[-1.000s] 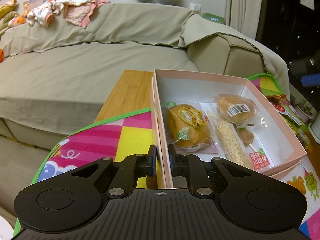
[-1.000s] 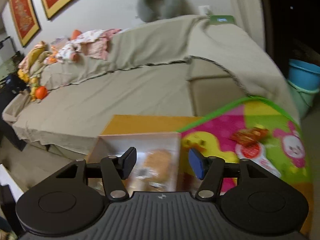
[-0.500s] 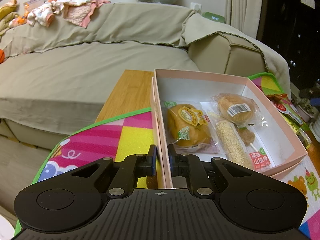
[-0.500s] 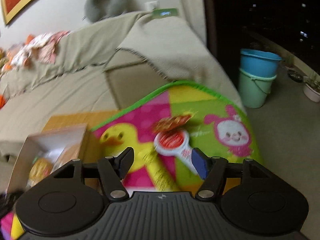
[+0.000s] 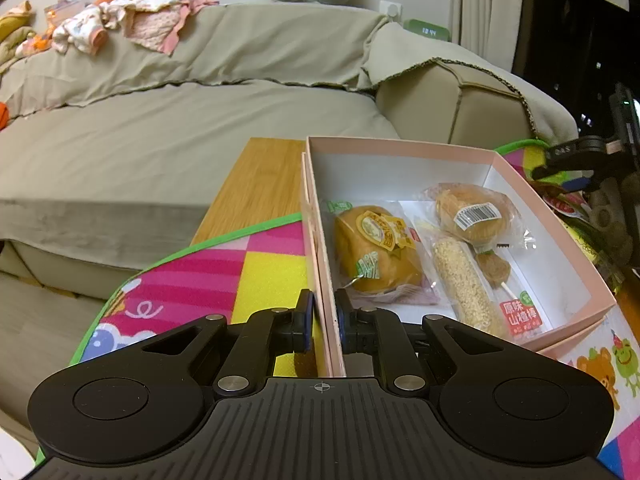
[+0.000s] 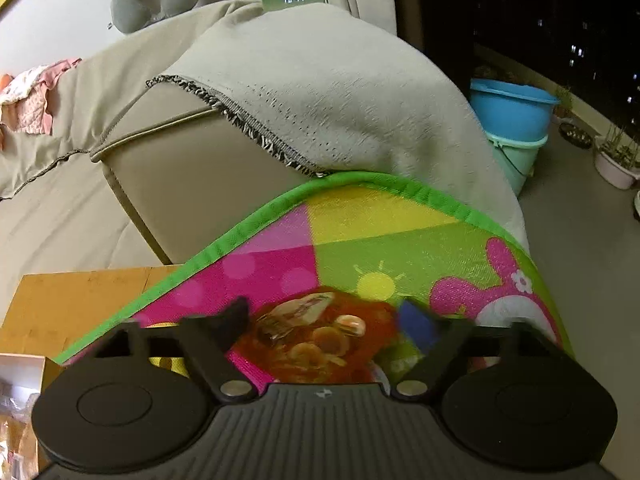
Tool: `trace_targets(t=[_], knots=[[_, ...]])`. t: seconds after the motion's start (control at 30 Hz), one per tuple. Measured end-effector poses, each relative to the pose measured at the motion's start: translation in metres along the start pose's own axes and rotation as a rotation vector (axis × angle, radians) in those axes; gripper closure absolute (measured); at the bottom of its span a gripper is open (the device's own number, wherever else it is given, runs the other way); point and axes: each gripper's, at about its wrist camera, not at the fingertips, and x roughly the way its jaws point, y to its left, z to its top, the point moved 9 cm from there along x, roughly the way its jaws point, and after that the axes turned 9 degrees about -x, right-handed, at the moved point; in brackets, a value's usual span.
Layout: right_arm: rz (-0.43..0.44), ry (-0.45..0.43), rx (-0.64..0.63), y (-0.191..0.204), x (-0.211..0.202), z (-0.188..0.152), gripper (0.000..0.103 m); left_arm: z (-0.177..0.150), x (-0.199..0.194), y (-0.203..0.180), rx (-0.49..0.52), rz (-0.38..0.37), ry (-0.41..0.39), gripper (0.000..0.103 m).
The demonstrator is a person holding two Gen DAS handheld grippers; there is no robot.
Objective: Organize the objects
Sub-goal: 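Reach the right tool toward the red-wrapped sweets on the mat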
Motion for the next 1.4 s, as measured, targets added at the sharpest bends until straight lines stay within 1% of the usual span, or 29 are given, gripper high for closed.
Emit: trace_targets(t=[0.03,0.07,0.1,0.17,0.23,0.27,0.3,0.37,0.4,0.43,0.47,0.5,0.6,0.7,0.73,0.77,0.8,0.83,0.87,0.9,0.93,0.97,1.0,1.1,1.17,1.23,1.3,1.4], knots=[[0.017,-0.001,0.007,-0.001,-0.003,0.000,0.066,0.000,0.000,-0.001,-0.001,0.001,0.000,0.090],[0.042,0.005,0.016,-0.002,-0.006,-0.002,0.078,0.001,0.000,-0.001,-0.001,0.003,0.000,0.090],[0.071,0.027,0.026,-0.003,-0.008,-0.004,0.095,0.000,0.000,-0.001,-0.001,0.003,-0.001,0.090],[0.072,0.056,0.015,-0.006,-0.013,-0.011,0.097,-0.001,0.000,0.000,-0.004,-0.001,-0.002,0.090],[0.067,0.059,-0.008,-0.007,-0.019,-0.015,0.097,-0.001,-0.001,-0.001,-0.005,-0.004,-0.003,0.090],[0.076,0.050,0.007,-0.008,-0.023,-0.014,0.096,-0.001,0.000,-0.001,-0.005,-0.003,-0.002,0.090],[0.094,0.032,0.041,-0.010,-0.027,-0.011,0.094,-0.001,-0.001,-0.001,-0.004,-0.002,-0.002,0.090],[0.131,-0.023,0.098,-0.012,-0.033,-0.002,0.062,-0.001,-0.001,0.000,-0.002,-0.003,-0.001,0.090],[0.136,-0.058,0.096,-0.009,-0.035,0.004,0.018,-0.001,-0.001,0.000,-0.002,-0.004,0.000,0.090],[0.129,-0.087,0.077,-0.004,-0.035,0.008,0.000,-0.001,-0.001,0.000,-0.002,-0.005,0.001,0.090],[0.130,-0.106,0.046,0.002,-0.034,0.011,0.000,0.000,-0.001,0.000,-0.001,-0.004,0.002,0.090],[0.146,-0.089,0.014,0.012,-0.027,0.012,0.000,0.000,-0.001,0.001,0.000,-0.003,0.002,0.090],[0.157,-0.012,-0.025,0.034,0.000,0.002,0.000,-0.001,-0.002,0.002,0.000,-0.004,0.003,0.090],[0.199,0.051,-0.061,0.057,0.018,-0.009,0.000,-0.002,-0.002,0.003,0.001,-0.004,0.004,0.090],[0.181,0.066,-0.081,0.062,0.021,-0.011,0.000,-0.001,-0.001,0.002,0.001,-0.002,0.004,0.089],[0.152,0.063,-0.103,0.066,0.022,-0.013,0.000,-0.001,-0.001,0.002,0.002,-0.001,0.005,0.089],[0.131,0.070,-0.123,0.069,0.022,-0.014,0.002,-0.002,-0.002,0.002,0.003,-0.001,0.005,0.089],[0.110,0.078,-0.151,0.070,0.021,-0.015,0.010,-0.002,-0.002,0.003,0.002,-0.003,0.004,0.089],[0.087,0.082,-0.182,0.071,0.019,-0.016,0.013,-0.002,-0.002,0.003,0.001,-0.004,0.005,0.089],[0.088,0.086,-0.197,0.071,0.017,-0.017,0.014,-0.002,-0.002,0.002,0.002,-0.005,0.005,0.089],[0.099,0.086,-0.189,0.069,0.012,-0.018,0.022,-0.001,-0.001,0.001,0.002,-0.005,0.005,0.089],[0.111,0.078,-0.180,0.066,0.006,-0.018,0.032,-0.001,-0.001,0.002,0.002,-0.007,0.004,0.089],[0.121,0.076,-0.168,0.061,-0.001,-0.017,0.048,-0.001,-0.001,0.002,0.002,-0.008,0.004,0.089],[0.134,0.057,-0.135,0.043,-0.033,-0.014,0.080,-0.001,0.000,0.001,-0.002,-0.005,0.004,0.089],[0.151,0.041,-0.152,0.037,-0.057,-0.016,0.080,0.000,0.002,0.000,-0.005,-0.005,0.003,0.090],[0.123,0.030,-0.197,0.037,-0.073,-0.017,0.080,0.001,0.004,0.000,-0.009,-0.012,0.002,0.089],[0.108,0.017,-0.238,0.039,-0.084,-0.018,0.080,0.001,0.004,0.000,-0.010,-0.015,0.004,0.089],[0.114,-0.004,-0.273,0.046,-0.090,-0.015,0.080,0.001,0.004,0.002,-0.007,-0.015,0.007,0.089]])
